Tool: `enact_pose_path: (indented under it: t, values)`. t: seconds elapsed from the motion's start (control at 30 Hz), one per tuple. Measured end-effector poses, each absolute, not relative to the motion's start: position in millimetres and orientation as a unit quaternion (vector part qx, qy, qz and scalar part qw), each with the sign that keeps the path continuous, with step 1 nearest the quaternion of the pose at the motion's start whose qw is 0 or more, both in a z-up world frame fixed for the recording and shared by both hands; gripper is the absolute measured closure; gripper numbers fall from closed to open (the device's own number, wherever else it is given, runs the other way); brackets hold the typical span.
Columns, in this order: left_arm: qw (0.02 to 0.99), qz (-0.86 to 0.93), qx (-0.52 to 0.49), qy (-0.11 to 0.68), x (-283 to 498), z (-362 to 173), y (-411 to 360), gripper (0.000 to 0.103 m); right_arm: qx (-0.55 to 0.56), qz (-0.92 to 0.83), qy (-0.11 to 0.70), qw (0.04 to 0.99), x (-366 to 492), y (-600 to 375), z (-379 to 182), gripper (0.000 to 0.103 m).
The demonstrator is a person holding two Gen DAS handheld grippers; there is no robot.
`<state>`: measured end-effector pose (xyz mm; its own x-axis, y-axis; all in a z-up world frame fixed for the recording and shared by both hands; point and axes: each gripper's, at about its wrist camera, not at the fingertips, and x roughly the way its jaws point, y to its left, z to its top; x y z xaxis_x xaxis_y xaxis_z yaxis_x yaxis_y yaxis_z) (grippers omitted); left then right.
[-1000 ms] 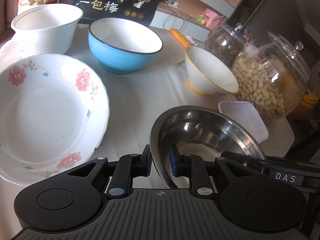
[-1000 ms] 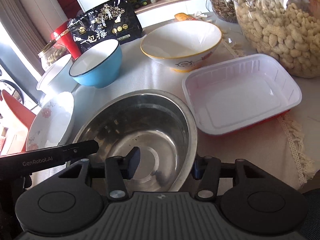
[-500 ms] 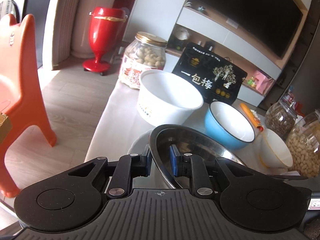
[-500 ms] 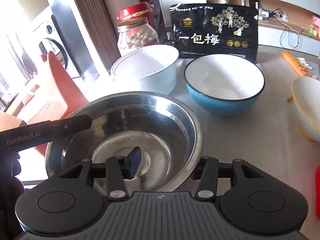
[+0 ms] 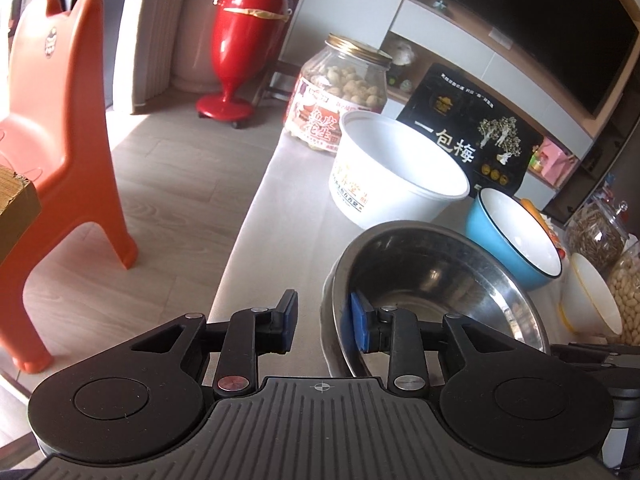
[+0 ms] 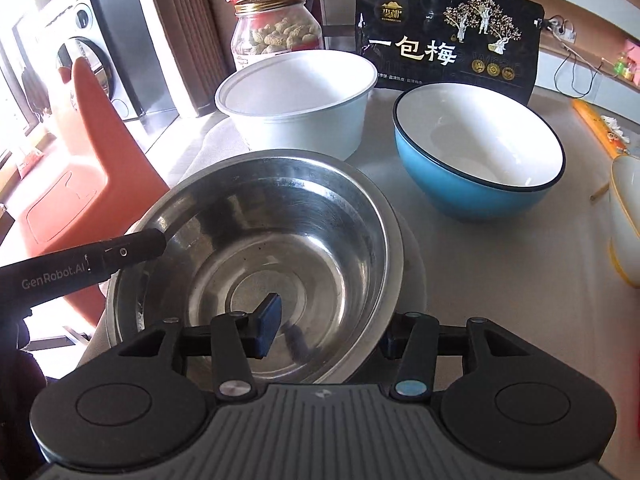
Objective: Organize plates and bowls
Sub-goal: 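Lower the steel bowl onto the floral plate and open both tools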
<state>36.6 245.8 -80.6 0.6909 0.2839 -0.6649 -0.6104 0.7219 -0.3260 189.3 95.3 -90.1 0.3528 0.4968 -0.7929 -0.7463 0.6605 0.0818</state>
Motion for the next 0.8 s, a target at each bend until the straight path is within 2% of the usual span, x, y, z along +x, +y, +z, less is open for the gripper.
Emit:
enact_pose_path:
  t: [0.13,0.27,0.4,0.5,0.63,0.8]
  values:
    - [0.869,0.259,-0.286,0.309,35,-86,250,0.05,-0.15,0.379,0.411,0.815,190,93,-87,0.055]
    - [0.863,0.245,-0.31,0.316,36,-93,254,0.048,-0.159,0.374,0.392,0.826,187,93,-83,0.055]
    - [0.863,0.231,-0.324,0.312,36,-97,253,0.052,-0.182,0.352,0.349,0.849,184,92,-79,0.047]
    - [0.861,0.221,-0.34,0.308,35,-100,254,0.057,-0.175,0.339,0.356,0.853,192,89,-79,0.046]
    - [0.861,0.202,-0.357,0.299,39,-102,254,0.075,-0.163,0.329,0.379,0.85,203,87,-87,0.046]
    - [0.862,0.211,-0.345,0.306,43,-101,248,0.075,-0.111,0.353,0.441,0.817,217,85,-99,0.047]
